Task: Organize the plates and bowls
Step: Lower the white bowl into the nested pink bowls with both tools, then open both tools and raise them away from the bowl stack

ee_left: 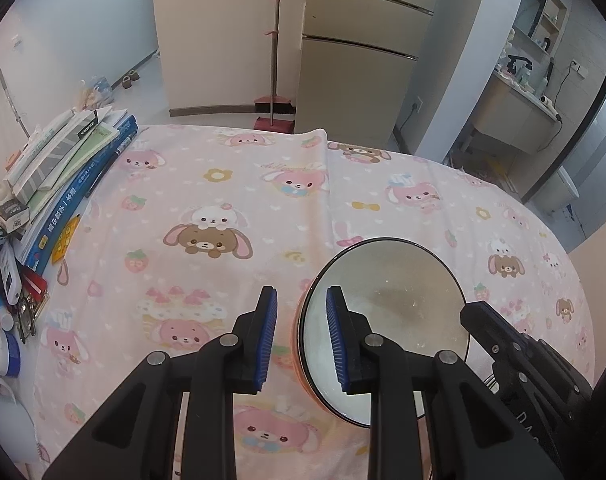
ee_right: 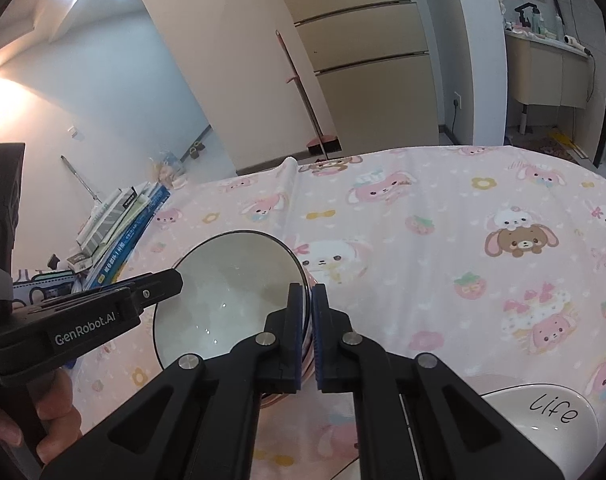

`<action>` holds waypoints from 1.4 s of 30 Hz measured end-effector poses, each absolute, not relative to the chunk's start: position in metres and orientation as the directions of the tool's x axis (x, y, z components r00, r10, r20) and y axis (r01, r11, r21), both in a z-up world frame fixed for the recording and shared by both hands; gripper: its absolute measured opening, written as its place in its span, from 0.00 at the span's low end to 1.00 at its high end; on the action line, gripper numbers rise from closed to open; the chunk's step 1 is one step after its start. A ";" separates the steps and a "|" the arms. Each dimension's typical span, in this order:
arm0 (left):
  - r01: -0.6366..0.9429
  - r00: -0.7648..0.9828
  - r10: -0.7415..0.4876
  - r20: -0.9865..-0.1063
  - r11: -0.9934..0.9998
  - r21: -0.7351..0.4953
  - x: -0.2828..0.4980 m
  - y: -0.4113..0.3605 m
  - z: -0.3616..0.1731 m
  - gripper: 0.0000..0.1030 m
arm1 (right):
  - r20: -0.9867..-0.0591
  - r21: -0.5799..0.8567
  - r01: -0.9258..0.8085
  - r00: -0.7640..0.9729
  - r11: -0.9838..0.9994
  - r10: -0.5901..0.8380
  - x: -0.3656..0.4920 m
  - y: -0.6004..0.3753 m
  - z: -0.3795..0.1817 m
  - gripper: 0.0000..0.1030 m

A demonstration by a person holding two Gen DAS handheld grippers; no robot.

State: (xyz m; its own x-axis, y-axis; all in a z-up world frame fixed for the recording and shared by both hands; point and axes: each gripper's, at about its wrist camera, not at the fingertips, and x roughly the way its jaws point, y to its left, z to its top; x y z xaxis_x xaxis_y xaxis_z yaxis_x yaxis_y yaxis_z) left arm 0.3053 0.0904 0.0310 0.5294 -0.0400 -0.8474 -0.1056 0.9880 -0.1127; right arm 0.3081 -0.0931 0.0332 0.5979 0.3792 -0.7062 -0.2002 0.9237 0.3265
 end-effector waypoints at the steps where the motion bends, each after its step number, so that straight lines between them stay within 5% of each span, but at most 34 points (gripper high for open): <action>1: -0.104 0.535 -0.040 -0.844 0.988 -0.113 0.305 0.091 0.032 0.26 | -0.706 0.331 -0.198 0.597 0.923 0.382 0.309 -0.094 0.034 0.04; 5: -0.106 0.604 0.019 -0.797 0.993 -0.056 0.293 0.085 0.052 0.28 | -0.686 0.342 -0.204 0.613 0.917 0.392 0.304 -0.096 0.046 0.04; 9: -0.090 0.679 0.045 -0.733 0.996 -0.022 0.278 0.079 0.075 0.65 | -0.647 0.310 -0.235 0.658 0.921 0.386 0.293 -0.096 0.066 0.04; 14: -0.068 0.719 0.056 -0.693 0.998 0.010 0.265 0.071 0.094 0.70 | -0.619 0.314 -0.247 0.679 0.917 0.395 0.287 -0.100 0.081 0.16; 16: -0.070 0.734 0.057 -0.676 0.997 0.007 0.260 0.071 0.101 0.79 | -0.610 0.324 -0.237 0.687 0.916 0.394 0.286 -0.104 0.086 0.24; 28: -0.061 0.842 0.008 -0.540 0.995 -0.081 0.226 0.082 0.142 0.83 | -0.573 0.327 -0.243 0.717 0.913 0.396 0.280 -0.120 0.109 0.62; 38: -0.094 0.913 0.020 -0.407 0.982 -0.162 0.203 0.098 0.164 0.86 | -0.581 0.277 -0.233 0.732 0.932 0.356 0.278 -0.128 0.122 0.65; 42: -0.086 0.950 0.020 -0.311 0.976 -0.200 0.186 0.103 0.175 1.00 | -0.532 0.285 -0.238 0.767 0.928 0.360 0.270 -0.141 0.144 0.67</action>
State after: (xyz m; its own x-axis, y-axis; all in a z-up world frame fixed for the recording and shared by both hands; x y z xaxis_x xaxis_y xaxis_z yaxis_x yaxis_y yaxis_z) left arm 0.1857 0.1026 0.1752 0.9500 0.0204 -0.3114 -0.0865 0.9760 -0.1998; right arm 0.2701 -0.1409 0.1436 0.7666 0.3600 -0.5317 -0.2381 0.9284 0.2854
